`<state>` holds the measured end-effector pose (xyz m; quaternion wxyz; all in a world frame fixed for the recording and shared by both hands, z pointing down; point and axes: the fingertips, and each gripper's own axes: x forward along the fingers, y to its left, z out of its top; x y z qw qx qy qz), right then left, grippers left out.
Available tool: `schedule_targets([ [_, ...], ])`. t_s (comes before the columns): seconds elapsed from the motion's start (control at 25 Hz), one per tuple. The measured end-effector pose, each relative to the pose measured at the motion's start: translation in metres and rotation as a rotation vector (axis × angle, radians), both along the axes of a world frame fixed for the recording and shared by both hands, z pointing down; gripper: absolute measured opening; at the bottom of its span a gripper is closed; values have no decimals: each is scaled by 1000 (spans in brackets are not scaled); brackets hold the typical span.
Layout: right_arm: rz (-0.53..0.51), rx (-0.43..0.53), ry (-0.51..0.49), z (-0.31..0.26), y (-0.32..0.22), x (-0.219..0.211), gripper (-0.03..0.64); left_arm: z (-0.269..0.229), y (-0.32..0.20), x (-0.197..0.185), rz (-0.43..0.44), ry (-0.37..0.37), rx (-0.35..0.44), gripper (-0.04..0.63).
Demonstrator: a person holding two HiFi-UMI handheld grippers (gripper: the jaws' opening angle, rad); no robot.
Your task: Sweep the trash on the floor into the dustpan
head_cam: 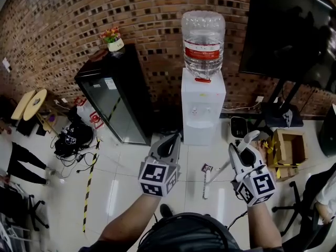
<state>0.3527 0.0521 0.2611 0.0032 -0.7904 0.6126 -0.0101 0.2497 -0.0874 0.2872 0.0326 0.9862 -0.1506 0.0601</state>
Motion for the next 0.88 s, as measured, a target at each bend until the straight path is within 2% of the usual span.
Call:
schedule_targets([
  [0.24, 21, 7, -17, 1, 1, 9, 101, -4, 13, 12, 58, 11, -14, 9],
  [0.88, 26, 4, -24, 3, -9, 11, 101, -2, 1, 13, 76, 4, -44, 8],
])
